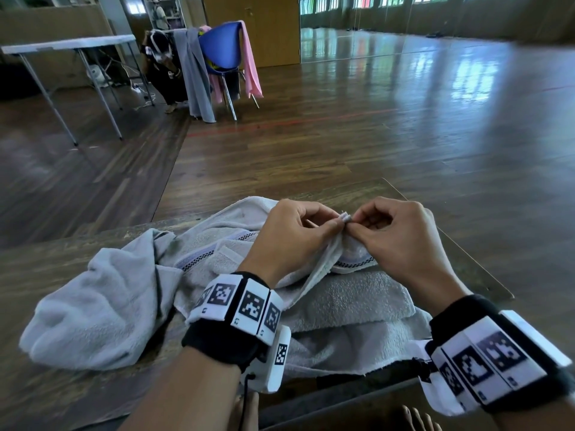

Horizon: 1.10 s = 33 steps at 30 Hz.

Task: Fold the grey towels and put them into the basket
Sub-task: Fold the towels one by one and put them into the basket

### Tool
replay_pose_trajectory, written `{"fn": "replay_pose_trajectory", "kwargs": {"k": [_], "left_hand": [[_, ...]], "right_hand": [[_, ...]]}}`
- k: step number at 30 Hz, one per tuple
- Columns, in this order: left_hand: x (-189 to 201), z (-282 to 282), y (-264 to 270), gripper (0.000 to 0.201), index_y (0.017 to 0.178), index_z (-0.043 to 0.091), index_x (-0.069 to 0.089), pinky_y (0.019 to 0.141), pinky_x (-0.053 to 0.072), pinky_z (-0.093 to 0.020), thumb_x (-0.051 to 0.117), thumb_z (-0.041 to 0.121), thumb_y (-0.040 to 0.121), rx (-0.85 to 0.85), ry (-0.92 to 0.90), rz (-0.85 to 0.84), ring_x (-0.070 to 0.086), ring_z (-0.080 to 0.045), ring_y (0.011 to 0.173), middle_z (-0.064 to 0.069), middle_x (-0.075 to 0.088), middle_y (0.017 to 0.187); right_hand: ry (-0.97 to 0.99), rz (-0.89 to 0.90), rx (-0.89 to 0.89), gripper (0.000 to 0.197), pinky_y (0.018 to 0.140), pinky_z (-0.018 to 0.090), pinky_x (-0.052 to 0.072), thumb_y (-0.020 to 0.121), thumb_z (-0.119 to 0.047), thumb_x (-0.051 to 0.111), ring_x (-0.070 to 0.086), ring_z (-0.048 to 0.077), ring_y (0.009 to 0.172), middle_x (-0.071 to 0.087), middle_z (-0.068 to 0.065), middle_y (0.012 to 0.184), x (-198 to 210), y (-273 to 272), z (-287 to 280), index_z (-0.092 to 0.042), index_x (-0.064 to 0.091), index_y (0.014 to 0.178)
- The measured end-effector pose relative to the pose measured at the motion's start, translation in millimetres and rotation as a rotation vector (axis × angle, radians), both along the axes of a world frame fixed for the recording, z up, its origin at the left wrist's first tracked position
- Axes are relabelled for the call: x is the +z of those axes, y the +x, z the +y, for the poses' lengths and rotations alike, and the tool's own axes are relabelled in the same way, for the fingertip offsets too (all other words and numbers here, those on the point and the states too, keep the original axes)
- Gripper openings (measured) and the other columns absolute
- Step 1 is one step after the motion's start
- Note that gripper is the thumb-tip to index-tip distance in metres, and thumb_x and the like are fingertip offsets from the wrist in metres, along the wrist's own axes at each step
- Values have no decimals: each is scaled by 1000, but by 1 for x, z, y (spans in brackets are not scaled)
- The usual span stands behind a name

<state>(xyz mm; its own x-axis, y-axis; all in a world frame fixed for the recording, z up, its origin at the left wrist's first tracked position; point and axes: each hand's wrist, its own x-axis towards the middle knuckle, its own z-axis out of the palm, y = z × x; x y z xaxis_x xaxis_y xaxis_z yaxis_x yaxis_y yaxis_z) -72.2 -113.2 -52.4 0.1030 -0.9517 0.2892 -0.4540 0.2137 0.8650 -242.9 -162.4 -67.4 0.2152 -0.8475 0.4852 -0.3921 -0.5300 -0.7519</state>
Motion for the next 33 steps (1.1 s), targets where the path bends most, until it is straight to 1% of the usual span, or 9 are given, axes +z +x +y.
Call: {"fn": "replay_pose_trajectory", "kwargs": {"k": [2, 3, 9, 13, 16, 21, 26, 32, 33], "left_hand": [[-1, 0, 0, 10, 87, 17, 79, 56, 46, -16, 73, 24, 89, -3, -3, -13, 62, -1, 58, 5, 74, 72], [-1, 0, 0, 9, 87, 18, 79, 58, 46, -15, 72, 23, 89, 0, -8, -30, 61, 1, 58, 7, 74, 72], [-4, -3, 1, 11, 82, 20, 78, 60, 51, -21, 70, 23, 89, 35, -28, -63, 62, -2, 60, 10, 72, 69], [-5, -3, 1, 12, 79, 25, 75, 56, 45, -15, 69, 23, 88, 25, -24, -65, 59, 3, 56, 14, 69, 66], [-5, -3, 0, 11, 81, 27, 75, 56, 45, -14, 68, 23, 89, 8, -26, -57, 59, 4, 58, 13, 71, 71], [-5, -3, -2, 11, 89, 23, 78, 60, 46, -16, 67, 20, 90, -7, -42, -27, 62, 1, 64, 10, 74, 75], [-4, -3, 0, 13, 83, 30, 76, 61, 49, -17, 69, 22, 90, -14, -50, -36, 64, 0, 64, 12, 74, 76], [-5, -4, 1, 13, 82, 29, 76, 58, 45, -14, 70, 19, 89, -10, -52, -39, 59, 3, 59, 14, 72, 72], [-6, -4, 2, 13, 82, 28, 76, 57, 45, -14, 70, 19, 89, -7, -50, -38, 59, 3, 59, 14, 72, 71]], "right_hand": [[1, 2, 2, 14, 57, 6, 44, 75, -13, 86, 63, 1, 58, 70, -9, 63, 0, 0, 0, -20, 75, 70], [1, 10, 4, 14, 57, 6, 44, 76, -14, 86, 64, 1, 59, 71, -9, 63, -1, 0, 1, -20, 75, 70], [18, 25, 25, 9, 64, 9, 50, 80, -18, 84, 68, 1, 68, 73, -12, 69, 1, 0, 1, -21, 77, 75], [35, 24, 44, 8, 68, 16, 54, 81, -22, 84, 69, 2, 70, 74, -14, 70, 2, -2, 2, -23, 77, 76], [35, 16, 45, 9, 67, 18, 55, 82, -21, 83, 69, 3, 70, 73, -16, 72, 2, -2, 2, -25, 75, 79], [25, -10, 47, 14, 65, 10, 50, 82, -15, 82, 68, 0, 70, 73, -18, 75, 0, -2, -1, -26, 74, 80], [50, -13, 55, 13, 67, 12, 52, 84, -13, 82, 68, 1, 71, 73, -12, 73, -1, -2, -2, -24, 75, 87], [60, 35, 84, 13, 60, 3, 42, 85, -14, 78, 64, -5, 65, 71, -24, 71, 0, -3, 0, -27, 78, 88], [64, 40, 89, 14, 60, 2, 42, 86, -14, 78, 64, -5, 66, 71, -22, 73, 0, -2, 0, -27, 78, 90]]}}
